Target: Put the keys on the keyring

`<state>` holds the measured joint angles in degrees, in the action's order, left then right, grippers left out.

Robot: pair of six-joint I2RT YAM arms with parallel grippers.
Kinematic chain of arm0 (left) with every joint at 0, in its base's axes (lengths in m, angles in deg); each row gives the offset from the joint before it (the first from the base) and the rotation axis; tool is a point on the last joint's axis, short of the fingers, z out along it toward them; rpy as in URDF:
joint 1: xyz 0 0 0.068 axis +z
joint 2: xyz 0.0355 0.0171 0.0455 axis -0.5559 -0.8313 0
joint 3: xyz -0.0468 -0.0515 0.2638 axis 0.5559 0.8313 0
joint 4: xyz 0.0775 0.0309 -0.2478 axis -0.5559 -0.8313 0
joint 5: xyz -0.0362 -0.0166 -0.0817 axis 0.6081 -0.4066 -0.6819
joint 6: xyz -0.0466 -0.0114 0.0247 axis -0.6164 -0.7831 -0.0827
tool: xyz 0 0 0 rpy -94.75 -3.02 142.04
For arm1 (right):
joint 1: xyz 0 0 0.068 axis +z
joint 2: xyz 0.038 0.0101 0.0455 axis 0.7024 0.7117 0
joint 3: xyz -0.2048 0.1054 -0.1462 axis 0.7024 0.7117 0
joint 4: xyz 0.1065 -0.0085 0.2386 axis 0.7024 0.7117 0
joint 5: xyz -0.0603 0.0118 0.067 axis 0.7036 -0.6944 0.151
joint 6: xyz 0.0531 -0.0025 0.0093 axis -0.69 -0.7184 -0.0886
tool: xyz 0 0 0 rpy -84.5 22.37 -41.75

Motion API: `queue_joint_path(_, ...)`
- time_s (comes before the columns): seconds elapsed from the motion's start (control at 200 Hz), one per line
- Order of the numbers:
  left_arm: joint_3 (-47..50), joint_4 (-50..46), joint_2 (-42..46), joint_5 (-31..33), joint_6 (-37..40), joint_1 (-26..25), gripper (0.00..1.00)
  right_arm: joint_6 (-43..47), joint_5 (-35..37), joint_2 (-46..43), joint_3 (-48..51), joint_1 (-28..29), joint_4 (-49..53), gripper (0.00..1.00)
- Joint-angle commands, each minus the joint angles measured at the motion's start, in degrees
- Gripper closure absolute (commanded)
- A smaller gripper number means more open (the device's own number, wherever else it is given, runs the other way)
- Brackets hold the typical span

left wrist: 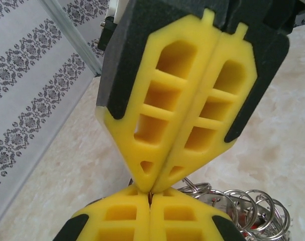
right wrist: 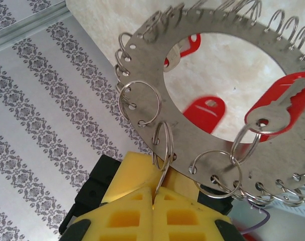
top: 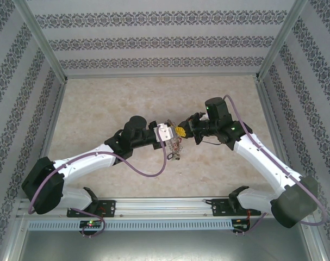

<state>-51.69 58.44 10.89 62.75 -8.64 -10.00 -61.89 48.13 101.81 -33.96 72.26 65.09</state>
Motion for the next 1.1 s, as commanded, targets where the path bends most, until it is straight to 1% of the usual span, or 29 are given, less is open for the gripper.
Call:
queue_joint_path(0.0,-1.7,-1.5,1.6,-2.4,0.6,-0.1,1.00,3.8,1.4,-1.8,0.3,0.1,-0.8,1.00)
queue_joint_path(0.01,-1.7,-1.7,1.7,-2.4,0.6,-0.1,1.00,4.6,1.7,-1.8,0.3,0.1,-0.6,1.00)
queue_joint_path(0.045,-2.0,-2.4,1.7,-2.6,1.0,0.0,1.00,7.8,2.6,-2.0,0.3,-0.2,-0.3,0.86)
queue_joint_path(0.075,-2.0,-2.9,1.8,-2.8,1.1,-0.1,1.00,11.3,2.6,-2.0,0.3,-0.8,-0.4,0.78)
queue_joint_path(0.1,-2.1,-3.2,1.9,-2.8,1.1,-0.1,1.00,14.4,2.6,-2.0,0.3,-1.4,-0.4,0.74)
queue_joint_path(0.125,-2.2,-3.3,2.0,-3.1,1.1,-0.1,1.00,18.9,2.5,-2.2,0.4,-2.0,-0.9,0.72)
queue_joint_path(0.14,-2.2,-3.4,2.0,-3.2,1.2,0.0,1.00,20.4,2.4,-2.3,0.5,-2.2,-1.2,0.71)
queue_joint_path(0.18,-2.2,-3.7,2.3,-3.8,1.1,0.0,1.00,27.9,2.3,-3.1,0.7,-2.8,-2.3,0.70)
queue_joint_path(0.22,-2.3,-4.2,2.5,-4.5,1.1,0.1,1.00,35.2,3.7,-4.4,0.7,-3.3,-0.9,0.69)
queue_joint_path(0.225,-2.4,-4.3,2.6,-4.5,1.1,0.1,1.00,37.2,4.1,-4.8,0.7,-3.4,-0.6,0.69)
queue_joint_path(0.24,-2.5,-4.6,2.7,-4.8,1.1,0.2,1.00,38.7,4.5,-5.2,0.8,-3.4,-0.6,0.69)
queue_joint_path(0.315,-3.4,-6.7,3.1,-6.5,1.0,0.5,1.00,52.2,5.4,-8.9,2.6,-4.4,-1.7,0.68)
queue_joint_path(0.36,-4.0,-8.2,3.4,-7.7,1.1,0.7,1.00,59.2,7.0,-11.2,4.1,-4.6,-2.5,0.70)
queue_joint_path(0.395,-4.7,-9.7,3.6,-8.7,1.3,0.8,1.00,66.5,7.0,-12.7,5.4,-4.6,-3.4,0.72)
queue_joint_path(0.42,-5.2,-10.7,3.6,-9.5,1.5,0.9,1.00,72.6,6.0,-13.7,6.2,-4.5,-3.8,0.73)
queue_joint_path(0.48,-5.9,-12.1,3.8,-11.2,1.6,1.1,1.00,91.1,1.2,-15.4,7.8,-3.8,-4.4,0.73)
queue_joint_path(0.505,-6.0,-12.1,3.9,-12.1,1.2,1.3,1.00,98.2,0.9,-16.1,8.6,-3.2,-3.8,0.74)
queue_joint_path(0.55,-6.0,-11.8,4.1,-14.0,0.3,1.8,1.00,105.9,1.0,-17.0,10.1,-2.5,-4.4,0.74)
queue_joint_path(0.63,-6.0,-11.6,4.5,-16.5,-0.8,2.7,1.00,120.8,-4.2,-17.0,11.5,-2.7,-2.7,0.75)
queue_joint_path(0.67,-6.2,-12.2,4.6,-17.3,-0.8,2.8,1.00,127.3,-7.3,-16.8,11.6,-2.7,-0.7,0.72)
queue_joint_path(0.789,-7.9,-15.9,4.1,-20.1,0.3,3.1,1.00,134.4,-12.9,-16.1,11.9,-3.3,-1.4,0.68)
queue_joint_path(0.919,-9.7,-19.4,3.1,-22.1,1.3,3.2,1.00,140.5,-13.6,-14.2,9.4,-2.7,1.4,0.67)
queue_joint_path(1.099,-10.2,-18.5,2.3,-23.1,0.8,3.2,1.00,144.0,-13.3,-11.6,7.4,-1.8,3.1,0.67)
